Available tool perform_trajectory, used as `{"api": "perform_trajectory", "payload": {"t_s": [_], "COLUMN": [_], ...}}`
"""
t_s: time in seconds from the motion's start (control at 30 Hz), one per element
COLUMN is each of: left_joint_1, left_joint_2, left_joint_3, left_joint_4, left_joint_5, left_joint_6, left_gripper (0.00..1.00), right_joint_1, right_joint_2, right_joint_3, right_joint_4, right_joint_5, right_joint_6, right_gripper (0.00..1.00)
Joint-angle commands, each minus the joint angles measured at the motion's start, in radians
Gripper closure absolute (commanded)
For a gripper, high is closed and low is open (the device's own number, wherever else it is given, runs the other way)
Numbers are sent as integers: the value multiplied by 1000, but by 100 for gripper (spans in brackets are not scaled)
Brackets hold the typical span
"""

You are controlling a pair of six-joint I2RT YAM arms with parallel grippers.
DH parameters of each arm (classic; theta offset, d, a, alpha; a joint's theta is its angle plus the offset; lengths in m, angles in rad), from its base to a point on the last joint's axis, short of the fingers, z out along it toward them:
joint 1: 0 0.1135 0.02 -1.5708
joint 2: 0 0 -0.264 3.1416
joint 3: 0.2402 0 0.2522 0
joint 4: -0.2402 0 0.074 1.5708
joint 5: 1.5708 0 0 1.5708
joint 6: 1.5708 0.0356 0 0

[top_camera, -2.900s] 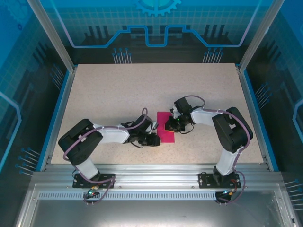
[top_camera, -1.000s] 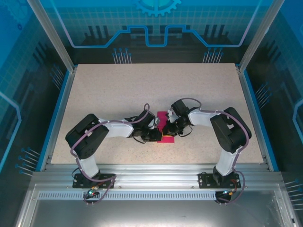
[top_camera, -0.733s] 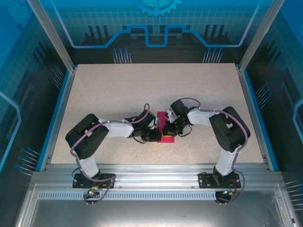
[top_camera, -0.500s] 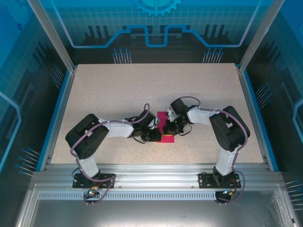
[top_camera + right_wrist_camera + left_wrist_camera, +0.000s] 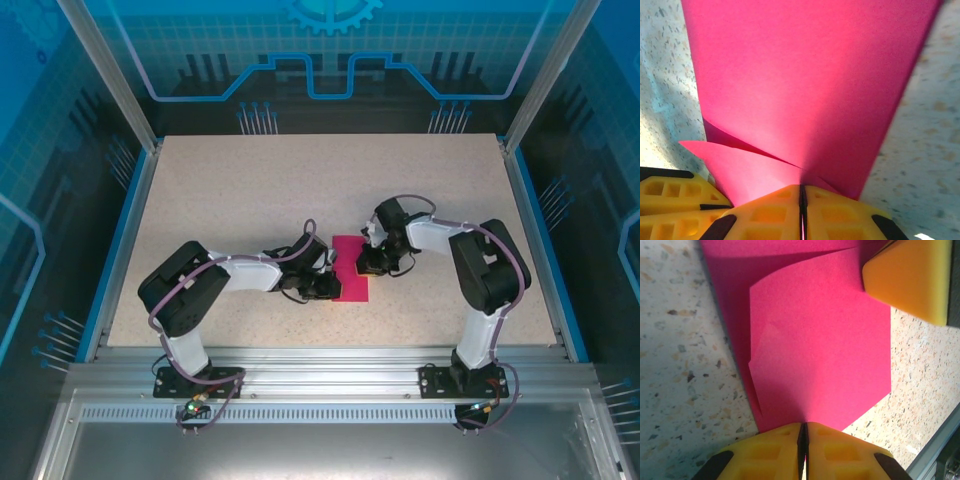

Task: Fold a paper plane with a square sheet of paper (fold left side to right side)
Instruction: Fold the triangle a second time at the center of the table.

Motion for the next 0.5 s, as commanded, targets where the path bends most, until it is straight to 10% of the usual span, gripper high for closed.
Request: {"api": "perform_trajectory", "payload": {"t_s": [0.0,0.47], "left_joint_1": [6,4], "left_joint_2": [38,-77], "left_joint_3": [-60,83], "left_joint_4": [-151,-175], "left_joint_5": [-124,-31], "left_joint_6": [6,43], "left_gripper": [86,81], "right_joint_1": [-51,-50], "right_joint_2": [41,69], "right_joint_3": [15,13], "right_joint_4": [-46,-35], "right_joint_5": [93,62], "right_joint_6": [-35,-23], "right_gripper": [90,90]}}
